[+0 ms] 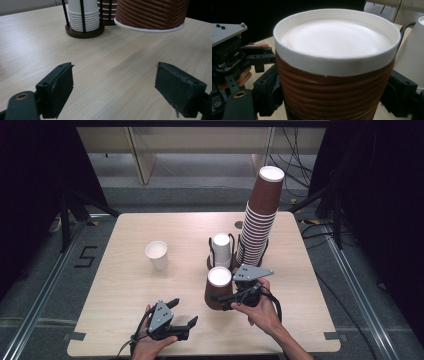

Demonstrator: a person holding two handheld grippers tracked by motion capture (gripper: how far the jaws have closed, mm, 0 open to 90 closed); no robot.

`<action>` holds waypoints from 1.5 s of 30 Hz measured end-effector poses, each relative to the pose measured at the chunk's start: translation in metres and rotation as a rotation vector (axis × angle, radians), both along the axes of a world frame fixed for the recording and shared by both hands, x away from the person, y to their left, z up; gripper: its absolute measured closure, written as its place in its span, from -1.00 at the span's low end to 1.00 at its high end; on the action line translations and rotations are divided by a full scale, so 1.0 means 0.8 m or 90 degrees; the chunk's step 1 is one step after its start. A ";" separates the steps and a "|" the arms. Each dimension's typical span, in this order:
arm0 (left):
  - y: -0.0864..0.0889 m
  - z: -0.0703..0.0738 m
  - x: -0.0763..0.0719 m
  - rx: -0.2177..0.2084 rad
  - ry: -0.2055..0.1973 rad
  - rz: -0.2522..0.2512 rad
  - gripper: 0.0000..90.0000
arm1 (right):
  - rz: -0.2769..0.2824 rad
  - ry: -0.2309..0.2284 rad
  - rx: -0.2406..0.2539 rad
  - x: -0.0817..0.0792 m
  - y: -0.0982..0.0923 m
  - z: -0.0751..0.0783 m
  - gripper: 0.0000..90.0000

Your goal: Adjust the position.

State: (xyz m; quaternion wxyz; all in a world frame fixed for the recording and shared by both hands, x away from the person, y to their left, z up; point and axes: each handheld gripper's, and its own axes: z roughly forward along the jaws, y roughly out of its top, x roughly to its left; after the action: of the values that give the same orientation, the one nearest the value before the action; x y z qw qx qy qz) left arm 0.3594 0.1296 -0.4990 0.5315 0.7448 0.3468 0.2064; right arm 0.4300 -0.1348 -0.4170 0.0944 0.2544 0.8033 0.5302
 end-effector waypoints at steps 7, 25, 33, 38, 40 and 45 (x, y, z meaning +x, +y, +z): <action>-0.001 -0.001 0.000 -0.001 -0.005 -0.005 -0.68 | 0.008 -0.008 -0.007 0.002 0.005 -0.007 -0.59; -0.004 0.001 -0.003 -0.011 -0.009 -0.020 -0.68 | 0.020 -0.001 -0.004 -0.002 0.020 -0.014 -0.59; -0.009 0.001 -0.005 -0.025 -0.017 -0.044 -0.68 | 0.042 -0.005 -0.007 -0.005 0.033 -0.018 -0.59; -0.012 0.000 -0.005 -0.028 -0.021 -0.053 -0.68 | 0.047 0.019 -0.009 -0.010 0.043 -0.021 -0.59; -0.013 0.000 -0.005 -0.024 -0.020 -0.057 -0.68 | 0.053 0.015 -0.007 -0.011 0.046 -0.022 -0.59; -0.017 -0.001 -0.005 -0.019 -0.012 -0.065 -0.68 | 0.066 0.030 -0.009 -0.014 0.054 -0.024 -0.58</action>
State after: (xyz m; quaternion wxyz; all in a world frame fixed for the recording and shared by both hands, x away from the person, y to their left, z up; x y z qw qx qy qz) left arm 0.3554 0.1162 -0.5000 0.5559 0.7513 0.3062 0.1809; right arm 0.4185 -0.0920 -0.4359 0.0494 0.2241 0.8210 0.5227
